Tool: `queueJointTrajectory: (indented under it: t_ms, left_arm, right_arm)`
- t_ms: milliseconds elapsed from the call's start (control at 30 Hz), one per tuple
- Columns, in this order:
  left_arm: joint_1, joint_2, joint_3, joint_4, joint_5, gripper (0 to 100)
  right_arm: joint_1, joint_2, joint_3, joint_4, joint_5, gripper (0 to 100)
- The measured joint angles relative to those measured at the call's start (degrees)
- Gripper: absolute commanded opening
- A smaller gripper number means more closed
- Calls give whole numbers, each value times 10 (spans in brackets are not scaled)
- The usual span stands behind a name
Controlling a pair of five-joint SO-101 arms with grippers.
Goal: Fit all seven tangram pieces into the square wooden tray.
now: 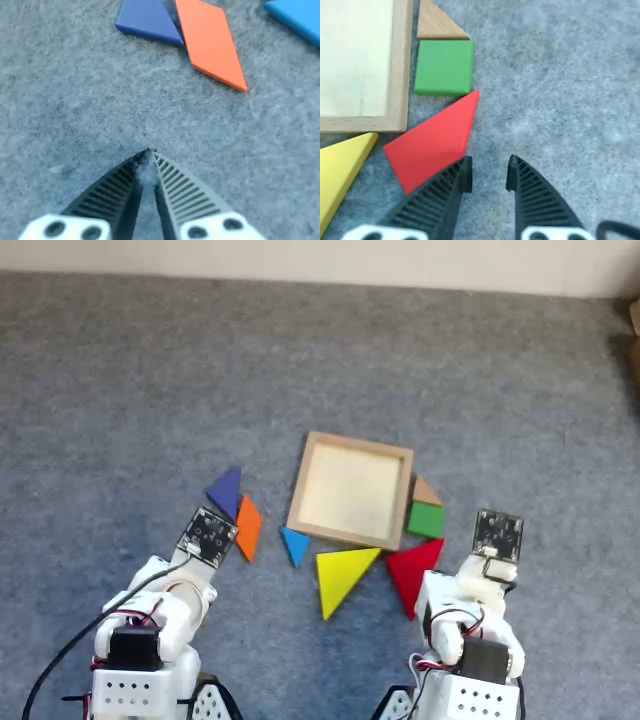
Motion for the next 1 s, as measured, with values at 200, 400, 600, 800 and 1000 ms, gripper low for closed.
queueJointTrajectory:
  t_ms: [200, 400, 600, 800, 1000]
  left_arm:
    - [0, 0, 0, 0, 0, 6]
    - [0, 0, 0, 0, 0, 6]
    - [0, 0, 0, 0, 0, 6]
    - [0, 0, 0, 0, 0, 6]
    - [0, 0, 0, 0, 0, 6]
  right_arm:
    - [0, 0, 0, 0, 0, 130]
    - [0, 0, 0, 0, 0, 130]
    - [0, 0, 0, 8, 0, 130]
    - [23, 0, 0, 11, 0, 130]
    - [133, -3, -41, -2, 58, 130]
